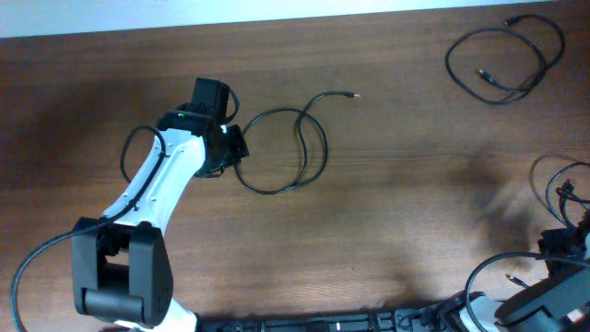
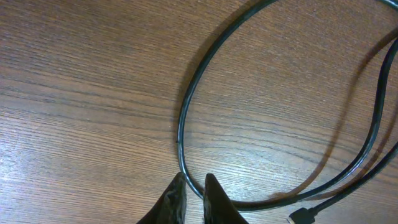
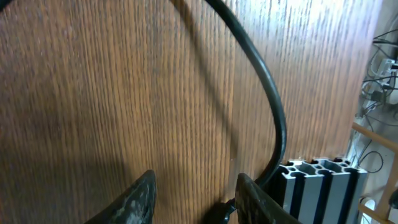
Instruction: Untangle cables
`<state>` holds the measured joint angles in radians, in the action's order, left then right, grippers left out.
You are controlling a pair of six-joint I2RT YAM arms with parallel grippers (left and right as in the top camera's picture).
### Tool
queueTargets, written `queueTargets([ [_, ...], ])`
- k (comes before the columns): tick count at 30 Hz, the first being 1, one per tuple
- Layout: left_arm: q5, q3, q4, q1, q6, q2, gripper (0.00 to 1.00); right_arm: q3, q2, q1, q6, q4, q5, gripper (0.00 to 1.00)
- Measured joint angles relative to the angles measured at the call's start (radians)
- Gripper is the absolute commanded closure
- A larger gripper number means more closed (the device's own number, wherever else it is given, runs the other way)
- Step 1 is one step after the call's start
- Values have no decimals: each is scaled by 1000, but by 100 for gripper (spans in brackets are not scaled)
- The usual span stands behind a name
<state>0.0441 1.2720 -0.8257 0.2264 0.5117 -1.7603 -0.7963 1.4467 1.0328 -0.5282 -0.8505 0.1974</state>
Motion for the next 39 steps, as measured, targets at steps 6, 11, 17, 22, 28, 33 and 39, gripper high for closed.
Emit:
queueTargets([
  [6, 0, 0, 0, 0, 0, 0, 87, 60, 0, 0, -26, -31, 3, 31],
  [11, 0, 0, 0, 0, 0, 0, 85, 60, 0, 0, -98, -54, 46, 20],
  [17, 0, 0, 0, 0, 0, 0, 85, 60, 0, 0, -226, -60, 119, 21],
  [22, 0, 0, 7, 0, 0, 0, 83, 64, 0, -11, -255, -46, 66, 21],
  [28, 0, 0, 23, 0, 0, 0, 82, 67, 0, -169, -286, 33, 41, 20],
  [33, 0, 0, 23, 0, 0, 0, 81, 112, 0, -255, -428, 5, 56, 18],
  [39, 0, 0, 23, 0, 0, 0, 79, 216, -40, -275, -553, 171, 129, 39],
])
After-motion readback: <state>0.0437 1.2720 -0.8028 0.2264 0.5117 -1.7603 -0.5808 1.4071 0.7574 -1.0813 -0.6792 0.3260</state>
